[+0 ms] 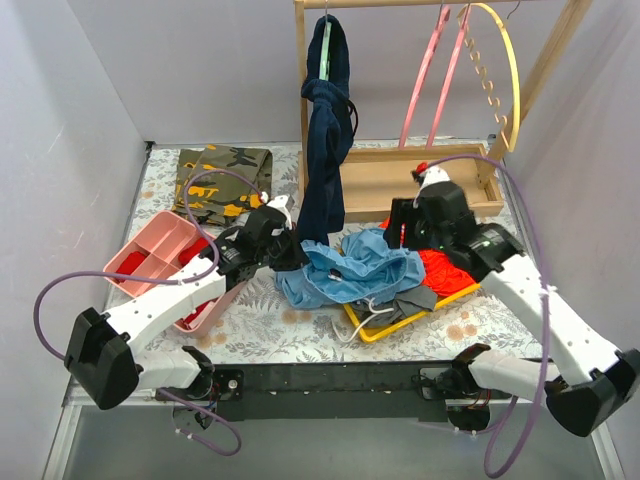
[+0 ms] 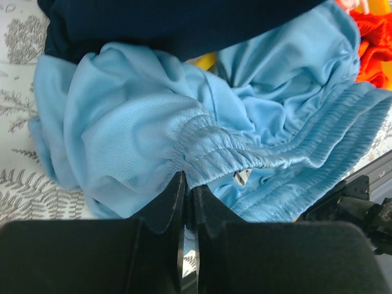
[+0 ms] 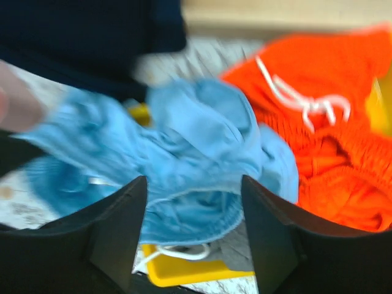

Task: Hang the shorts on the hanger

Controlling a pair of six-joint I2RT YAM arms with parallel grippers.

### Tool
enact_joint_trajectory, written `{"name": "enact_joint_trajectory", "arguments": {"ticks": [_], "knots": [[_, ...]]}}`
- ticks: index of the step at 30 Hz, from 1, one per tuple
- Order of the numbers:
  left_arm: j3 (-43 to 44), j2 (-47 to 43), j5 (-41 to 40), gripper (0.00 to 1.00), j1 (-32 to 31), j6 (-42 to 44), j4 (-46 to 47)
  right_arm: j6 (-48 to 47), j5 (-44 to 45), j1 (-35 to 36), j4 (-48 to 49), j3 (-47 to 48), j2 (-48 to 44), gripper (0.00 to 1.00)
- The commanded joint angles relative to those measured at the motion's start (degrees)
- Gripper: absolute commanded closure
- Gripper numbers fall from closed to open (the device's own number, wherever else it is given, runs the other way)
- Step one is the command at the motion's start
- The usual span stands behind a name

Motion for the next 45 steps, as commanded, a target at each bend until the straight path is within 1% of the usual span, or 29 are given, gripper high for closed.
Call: {"name": "enact_joint_trajectory", "arguments": {"ticks": [1,2,4,6,8,9,10,12,14,17,19,22,23,24,26,27,29,33,38,39,44,45], "knots": [[4.7,2.0,3.2,1.00,0.6,1.0,0.7,-4.7,-0.9,0.0,2.2,13.5,-6.2,0.27],[4.9,2.7,3.6,1.00,0.6,1.0,0.8,-5.0,0.5,0.0,3.5,15.0,-6.7,0.27],[5.1,3.3,5.1,1.00,0.7,1.1,1.2,-7.7,9.1,0.0,4.1,23.1,-5.6,0.28],[5.4,3.8,6.2,1.00,0.7,1.4,1.5,-12.0,16.2,0.0,3.8,32.4,-1.4,0.30],[5.5,4.0,7.4,1.00,0.7,1.6,1.6,-17.7,23.2,0.0,5.9,38.9,4.0,0.31],[5.4,4.0,7.9,1.00,0.7,1.9,1.7,-20.1,28.4,-0.3,7.6,40.7,5.3,0.31],[5.4,3.8,8.4,1.00,0.7,2.0,1.8,-22.9,32.6,-0.7,11.5,40.9,6.0,0.31],[5.3,3.7,9.4,1.00,0.7,2.3,1.7,-23.9,32.7,-3.8,14.2,43.2,8.0,0.31],[5.7,3.7,10.9,1.00,0.7,3.4,1.3,-27.6,32.3,-7.3,17.4,45.8,10.8,0.31],[6.6,3.2,11.4,1.00,0.7,5.5,-0.4,-26.2,25.2,-16.4,16.8,47.8,12.4,0.31],[6.5,2.9,12.5,1.00,0.7,6.1,-0.7,-26.0,19.7,-22.7,17.9,46.9,12.4,0.30],[6.0,2.6,13.5,1.00,0.7,6.4,-0.6,-26.0,14.6,-26.4,17.3,47.7,13.6,0.30],[6.0,2.6,13.7,1.00,0.7,6.5,-0.6,-25.7,12.7,-28.9,17.0,47.7,14.2,0.27],[6.0,2.5,14.0,1.00,0.7,6.6,-0.6,-25.4,8.8,-30.2,17.0,46.9,14.4,0.26],[6.0,2.4,14.7,1.00,0.7,7.0,-0.7,-25.2,5.0,-33.4,17.8,45.8,14.6,0.23],[6.2,2.4,14.7,1.00,0.7,7.1,-0.8,-25.1,2.9,-34.1,18.0,45.4,14.7,0.23],[6.2,2.3,15.1,1.00,0.7,7.4,-0.8,-24.8,-0.6,-38.0,17.5,45.9,15.8,0.23],[6.3,2.4,16.1,1.00,0.7,7.5,-0.5,-24.6,-7.9,-41.2,16.0,47.5,18.4,0.25],[6.4,2.8,16.5,1.00,0.7,7.9,-0.2,-24.8,-10.9,-41.4,15.4,47.8,20.6,0.26],[6.4,2.8,16.5,1.00,0.7,7.9,-0.2,-24.7,-12.8,-41.5,15.4,47.6,20.7,0.27],[6.1,2.8,16.6,1.00,0.7,7.9,0.1,-24.6,-12.8,-41.5,16.6,45.3,20.1,0.27],[6.2,2.9,16.6,1.00,0.7,8.0,0.1,-23.3,-12.6,-41.5,16.9,44.7,19.9,0.27]]}}
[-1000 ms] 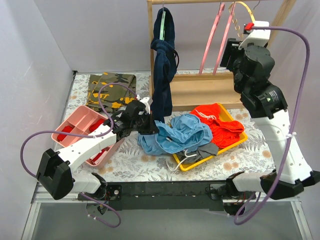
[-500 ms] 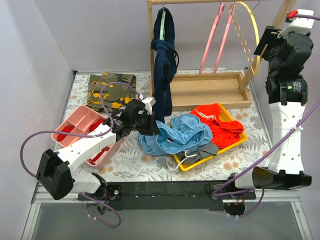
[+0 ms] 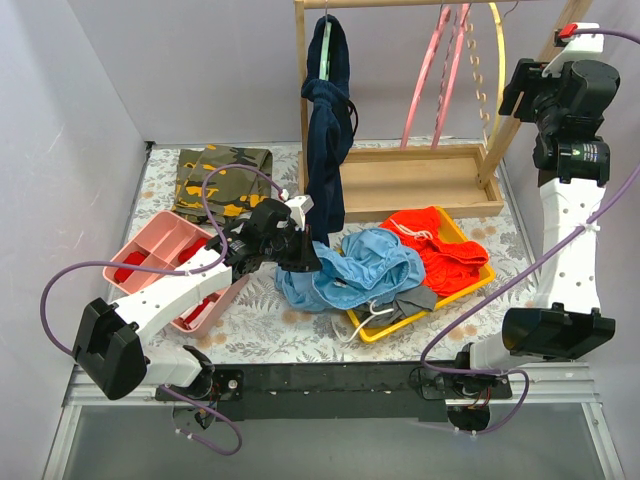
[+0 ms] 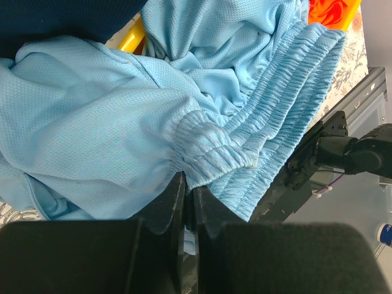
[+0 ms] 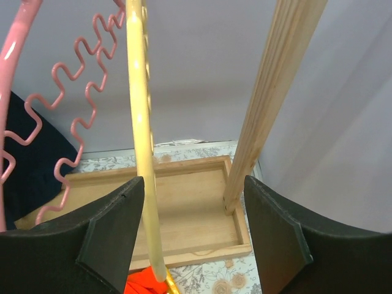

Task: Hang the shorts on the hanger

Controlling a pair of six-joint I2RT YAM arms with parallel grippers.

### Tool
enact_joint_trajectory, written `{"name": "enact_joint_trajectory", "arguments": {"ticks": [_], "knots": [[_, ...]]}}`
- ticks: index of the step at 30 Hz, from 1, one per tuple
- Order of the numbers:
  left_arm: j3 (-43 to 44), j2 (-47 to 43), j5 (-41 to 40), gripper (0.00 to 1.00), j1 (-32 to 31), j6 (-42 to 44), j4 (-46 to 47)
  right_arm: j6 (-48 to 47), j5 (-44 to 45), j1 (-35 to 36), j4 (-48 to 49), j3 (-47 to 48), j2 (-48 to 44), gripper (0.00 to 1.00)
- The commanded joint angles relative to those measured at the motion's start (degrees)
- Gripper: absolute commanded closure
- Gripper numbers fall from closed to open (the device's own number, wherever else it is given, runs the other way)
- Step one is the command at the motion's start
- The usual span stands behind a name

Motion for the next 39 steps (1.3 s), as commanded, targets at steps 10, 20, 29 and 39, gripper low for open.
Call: {"name": "enact_joint_trajectory", "arguments": {"ticks": [10,20,29,39], "knots": [[1.9,-1.2,2.0,1.00,0.2,0.9,0.6,3.3,-6.2,-0.2,6.6,-2.8,-5.1,0.26],[2.3,-1.1,2.2,0.99,0.2,1.2,0.1,3.4,-8.2,-0.2,-0.2,4.4,3.9,0.30],[2.6,-1.0,2.4,0.99,0.2,1.3,0.0,3.4,-10.0,-0.2,2.2,1.7,3.9,0.37],[2.2,-0.4,2.9,0.99,0.2,0.9,0.4,0.5,-10.1,-0.1,4.5,-2.4,0.5,0.48]]}}
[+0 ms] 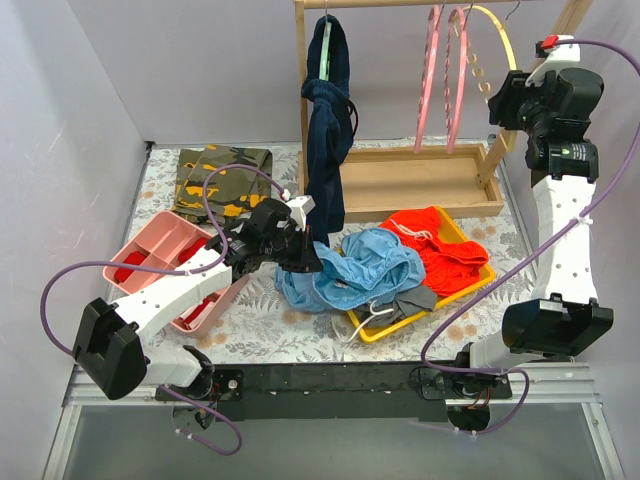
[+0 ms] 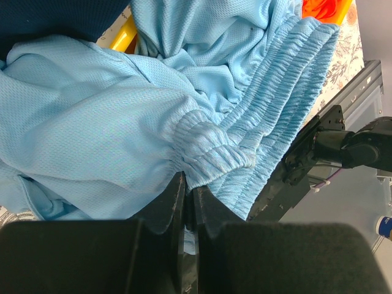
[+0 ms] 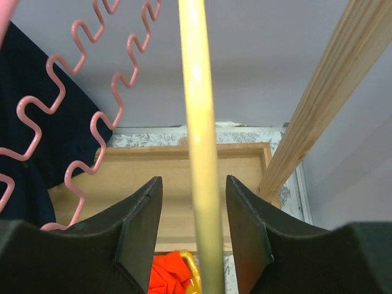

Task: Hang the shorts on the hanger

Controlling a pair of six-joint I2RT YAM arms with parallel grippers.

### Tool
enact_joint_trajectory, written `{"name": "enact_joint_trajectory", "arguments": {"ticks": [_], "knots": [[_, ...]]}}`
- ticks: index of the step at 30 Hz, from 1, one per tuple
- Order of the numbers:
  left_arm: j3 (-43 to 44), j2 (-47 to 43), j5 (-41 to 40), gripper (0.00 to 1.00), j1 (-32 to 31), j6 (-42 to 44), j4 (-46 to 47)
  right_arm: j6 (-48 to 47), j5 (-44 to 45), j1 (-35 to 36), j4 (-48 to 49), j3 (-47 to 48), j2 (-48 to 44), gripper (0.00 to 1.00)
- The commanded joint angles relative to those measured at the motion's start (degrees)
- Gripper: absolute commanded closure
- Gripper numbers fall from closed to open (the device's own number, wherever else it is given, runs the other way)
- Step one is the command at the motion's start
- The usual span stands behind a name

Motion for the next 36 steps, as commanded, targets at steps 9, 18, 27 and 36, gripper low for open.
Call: {"name": "enact_joint_trajectory", "arguments": {"ticks": [9,18,27,36], "knots": [[1.8,-1.1,1.1,0.99,0.2,0.1,0.4,-1.9,-1.6,0.1,-0.5,7.6,2.4,0.55],[2.0,-1.3,1.0,0.98,0.2,0.1,0.2,-3.5,2.2,1.8,-4.4,10.3,6.0,0.54],[2.0,-1.6,1.2,0.98,0.2,0.3,0.3,-4.2,7.8,4.5,-5.5,12.8,6.7,0.67],[2.2,-2.3,1.1,0.98,0.2,0.3,0.0,-3.4,12.2,4.5,-2.6,12.6,4.8,0.99]]}}
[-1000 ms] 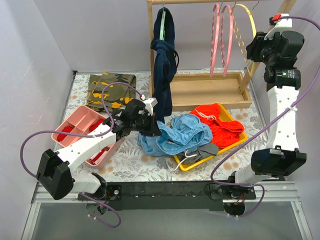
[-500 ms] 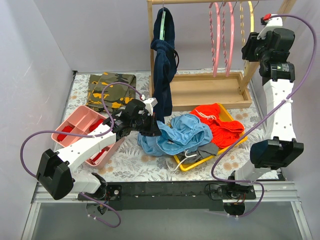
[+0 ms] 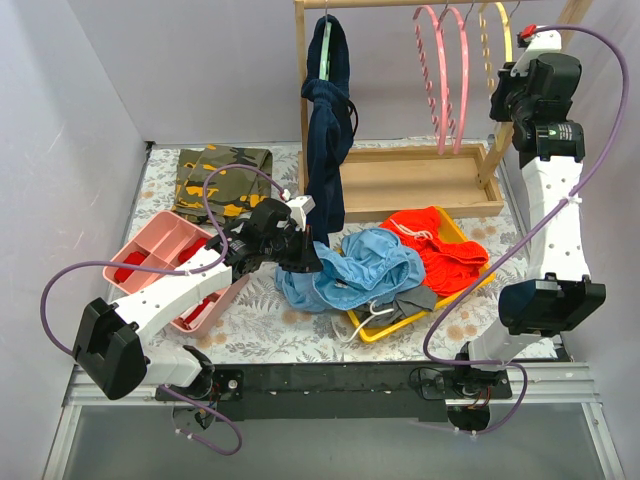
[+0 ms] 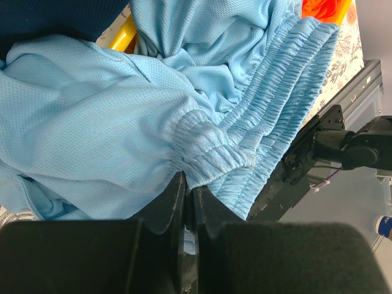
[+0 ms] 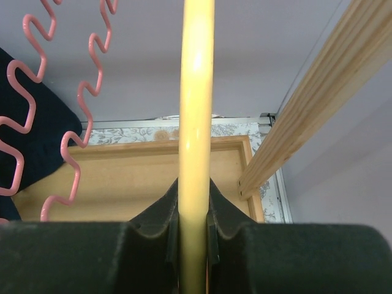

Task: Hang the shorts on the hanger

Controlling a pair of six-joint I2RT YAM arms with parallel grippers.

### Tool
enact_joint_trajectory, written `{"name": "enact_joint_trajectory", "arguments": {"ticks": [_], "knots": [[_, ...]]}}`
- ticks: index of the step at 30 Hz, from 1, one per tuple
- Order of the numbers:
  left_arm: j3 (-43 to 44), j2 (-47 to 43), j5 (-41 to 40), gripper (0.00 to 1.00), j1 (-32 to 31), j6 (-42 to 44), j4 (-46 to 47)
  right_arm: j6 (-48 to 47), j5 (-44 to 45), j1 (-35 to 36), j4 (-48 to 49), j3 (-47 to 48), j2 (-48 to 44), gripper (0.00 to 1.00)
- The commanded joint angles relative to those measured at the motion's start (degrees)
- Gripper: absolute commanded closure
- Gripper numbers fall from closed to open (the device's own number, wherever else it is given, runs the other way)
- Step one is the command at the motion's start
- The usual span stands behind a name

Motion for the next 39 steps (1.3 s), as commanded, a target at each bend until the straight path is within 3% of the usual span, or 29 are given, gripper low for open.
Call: {"name": "enact_joint_trajectory", "arguments": {"ticks": [1,13,23,29,39], "knots": [[2.1,-2.4,0.9,0.98,0.2,0.5,0.0,0.4,2.3,-0.1,4.5,2.1,-2.6,0.99],[2.0,-3.0,0.7,0.98,0.2,0.5,-0.2,0.8,3.6,-0.1,8.5,1.0,-6.4,0.99],[2.0,-3.2,0.5,0.98,0.2,0.5,-0.4,3.6,4.2,0.0,7.5,-6.8,-12.8,0.99],[2.5,-3.5,-0.7,0.98,0.2,0.5,-1.0,5.8,5.4,0.0,5.1,-12.4,-19.0,0.99],[1.6,-4.7,-3.6,1.00,0.2,-0.3,-1.7,10.1,5.2,0.0,-2.3,-22.0,-37.3,0.99]]}}
